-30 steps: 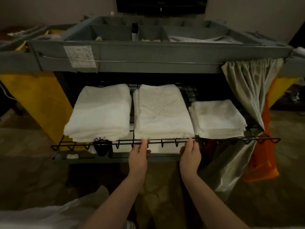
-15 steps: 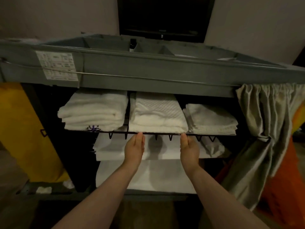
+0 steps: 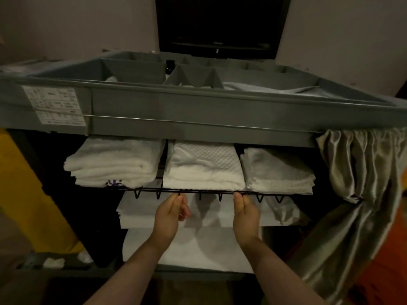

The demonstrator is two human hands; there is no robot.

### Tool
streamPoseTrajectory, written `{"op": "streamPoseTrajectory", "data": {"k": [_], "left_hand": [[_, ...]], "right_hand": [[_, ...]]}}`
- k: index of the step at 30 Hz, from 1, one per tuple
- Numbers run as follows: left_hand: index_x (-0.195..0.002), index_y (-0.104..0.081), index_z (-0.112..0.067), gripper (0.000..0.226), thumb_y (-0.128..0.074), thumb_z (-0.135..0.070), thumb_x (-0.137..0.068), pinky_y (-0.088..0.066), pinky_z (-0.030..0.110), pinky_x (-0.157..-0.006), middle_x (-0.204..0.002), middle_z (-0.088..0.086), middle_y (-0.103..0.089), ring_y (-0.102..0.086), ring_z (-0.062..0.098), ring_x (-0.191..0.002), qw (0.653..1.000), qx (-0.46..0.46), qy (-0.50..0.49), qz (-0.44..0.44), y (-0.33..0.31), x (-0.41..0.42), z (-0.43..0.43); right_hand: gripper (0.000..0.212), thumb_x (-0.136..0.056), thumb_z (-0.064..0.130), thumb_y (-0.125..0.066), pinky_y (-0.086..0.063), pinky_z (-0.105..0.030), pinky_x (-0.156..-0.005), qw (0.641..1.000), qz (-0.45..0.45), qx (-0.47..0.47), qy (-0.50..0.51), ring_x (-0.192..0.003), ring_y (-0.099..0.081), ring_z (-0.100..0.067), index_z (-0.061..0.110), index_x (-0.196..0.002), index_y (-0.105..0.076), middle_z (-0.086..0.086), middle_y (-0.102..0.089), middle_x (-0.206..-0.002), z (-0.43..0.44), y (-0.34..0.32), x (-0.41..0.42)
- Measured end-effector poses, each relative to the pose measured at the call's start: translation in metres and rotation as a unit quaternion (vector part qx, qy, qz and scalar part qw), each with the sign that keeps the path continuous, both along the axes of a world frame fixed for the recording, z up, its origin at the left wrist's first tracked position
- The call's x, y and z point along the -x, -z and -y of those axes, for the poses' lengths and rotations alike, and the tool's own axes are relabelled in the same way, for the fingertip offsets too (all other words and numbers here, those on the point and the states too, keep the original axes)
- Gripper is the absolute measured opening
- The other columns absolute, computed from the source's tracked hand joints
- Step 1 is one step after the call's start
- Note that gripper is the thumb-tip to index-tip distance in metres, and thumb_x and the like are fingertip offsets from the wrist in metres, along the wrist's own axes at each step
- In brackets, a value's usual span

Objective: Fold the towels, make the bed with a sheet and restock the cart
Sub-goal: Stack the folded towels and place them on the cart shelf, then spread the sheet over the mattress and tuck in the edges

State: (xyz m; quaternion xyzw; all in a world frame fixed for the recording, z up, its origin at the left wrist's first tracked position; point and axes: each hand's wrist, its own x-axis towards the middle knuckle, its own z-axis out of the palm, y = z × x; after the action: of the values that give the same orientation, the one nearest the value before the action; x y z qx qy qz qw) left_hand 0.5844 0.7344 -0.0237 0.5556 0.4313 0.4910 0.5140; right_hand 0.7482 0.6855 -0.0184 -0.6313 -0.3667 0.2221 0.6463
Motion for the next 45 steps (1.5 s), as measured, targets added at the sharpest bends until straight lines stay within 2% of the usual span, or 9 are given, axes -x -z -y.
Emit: {"op": "streamPoseTrajectory", "data": {"k": [8, 13, 16, 21, 24, 29, 31, 36, 45], "left_hand": [[-0.075, -0.054, -0.015, 0.031, -0.036, -0.015, -0.101, -0.033, 0.024, -0.055, -0.046, -0.004, -0.055, -0.049, 0.005, -0.045, 0.996, 0.077, -0.031, -0.038, -0.028, -0.019, -0.029], [-0.113, -0.054, -0.021, 0.020, -0.038, -0.024, -0.102, -0.042, 0.026, -0.059, -0.089, 0.001, -0.063, -0.056, 0.017, -0.070, 0.991, 0.122, -0.053, -0.026, -0.050, -0.006, 0.005], [-0.119, -0.049, -0.027, 0.021, -0.038, -0.026, -0.101, -0.043, 0.026, -0.061, -0.093, -0.001, -0.062, -0.056, 0.016, -0.072, 0.987, 0.133, -0.076, -0.050, -0.067, 0.012, 0.029], [-0.111, -0.055, -0.028, 0.020, -0.038, -0.023, -0.101, -0.044, 0.021, -0.063, -0.088, -0.004, -0.063, -0.059, 0.014, -0.077, 0.974, 0.144, -0.111, -0.137, -0.103, 0.048, 0.093], [-0.104, -0.057, -0.029, 0.019, -0.040, -0.022, -0.101, -0.042, 0.017, -0.064, -0.085, -0.007, -0.063, -0.060, 0.010, -0.082, 0.959, 0.165, -0.098, -0.208, -0.124, 0.075, 0.148], [-0.106, -0.055, -0.029, 0.019, -0.041, -0.018, -0.100, -0.042, 0.015, -0.060, -0.082, -0.006, -0.062, -0.058, 0.005, -0.076, 0.946, 0.147, -0.153, -0.245, -0.157, 0.121, 0.214], [-0.101, -0.055, -0.030, 0.019, -0.041, -0.018, -0.100, -0.042, 0.014, -0.057, -0.080, -0.006, -0.061, -0.057, 0.007, -0.072, 0.937, 0.145, -0.189, -0.256, -0.164, 0.145, 0.227], [-0.099, -0.063, -0.019, 0.020, -0.043, -0.015, -0.098, -0.047, 0.034, -0.074, -0.083, 0.000, -0.066, -0.061, 0.017, -0.079, 0.895, 0.183, -0.248, -0.323, -0.142, 0.210, 0.268], [-0.109, -0.063, -0.017, 0.026, -0.039, -0.014, -0.099, -0.041, 0.026, -0.068, -0.085, -0.001, -0.064, -0.060, 0.018, -0.081, 0.831, 0.358, -0.236, -0.354, 0.018, 0.281, 0.390]], "right_hand": [[0.034, -0.100, 0.032, -0.045, -0.034, -0.023, -0.068, 0.983, 0.062, 0.172, -0.023, -0.080, -0.054, -0.020, 0.015, -0.074, -0.059, -0.002, -0.058, -0.076, -0.041, -0.023, -0.021], [0.031, -0.098, 0.030, -0.050, -0.029, -0.020, -0.070, 0.977, 0.108, 0.184, 0.004, -0.094, -0.057, -0.025, 0.007, -0.114, -0.062, -0.010, -0.059, -0.099, -0.010, -0.033, -0.008], [0.036, -0.095, 0.031, -0.054, -0.038, -0.025, -0.077, 0.977, 0.077, 0.199, 0.011, -0.094, -0.052, -0.017, 0.016, -0.128, -0.054, -0.007, -0.055, -0.112, 0.016, -0.050, 0.005], [0.013, -0.098, 0.023, -0.049, -0.038, -0.020, -0.066, 0.955, 0.109, 0.267, -0.070, -0.080, -0.052, -0.009, 0.020, -0.102, -0.061, 0.005, -0.056, -0.091, 0.077, -0.095, 0.040], [0.017, -0.098, 0.023, -0.049, -0.040, -0.017, -0.064, 0.937, 0.153, 0.271, -0.162, -0.074, -0.053, -0.004, 0.027, -0.085, -0.058, 0.010, -0.058, -0.080, 0.120, -0.121, 0.070], [0.017, -0.097, 0.021, -0.049, -0.044, -0.025, -0.066, 0.909, 0.225, 0.251, -0.246, -0.072, -0.054, -0.009, 0.017, -0.087, -0.062, 0.005, -0.060, -0.079, 0.155, -0.145, 0.104], [0.014, -0.097, 0.021, -0.050, -0.040, -0.017, -0.064, 0.891, 0.255, 0.248, -0.284, -0.074, -0.053, -0.006, 0.020, -0.092, -0.063, 0.008, -0.060, -0.083, 0.158, -0.149, 0.117], [0.018, -0.099, 0.026, -0.047, -0.047, -0.029, -0.085, 0.834, 0.307, 0.302, -0.346, -0.090, -0.058, -0.012, 0.021, -0.103, -0.064, 0.008, -0.062, -0.094, 0.172, -0.117, 0.163], [0.024, -0.101, 0.029, -0.039, -0.046, -0.030, -0.088, 0.667, 0.356, 0.441, -0.483, -0.095, -0.059, -0.015, 0.020, -0.111, -0.058, 0.000, -0.065, -0.105, 0.255, 0.061, 0.247]]}}
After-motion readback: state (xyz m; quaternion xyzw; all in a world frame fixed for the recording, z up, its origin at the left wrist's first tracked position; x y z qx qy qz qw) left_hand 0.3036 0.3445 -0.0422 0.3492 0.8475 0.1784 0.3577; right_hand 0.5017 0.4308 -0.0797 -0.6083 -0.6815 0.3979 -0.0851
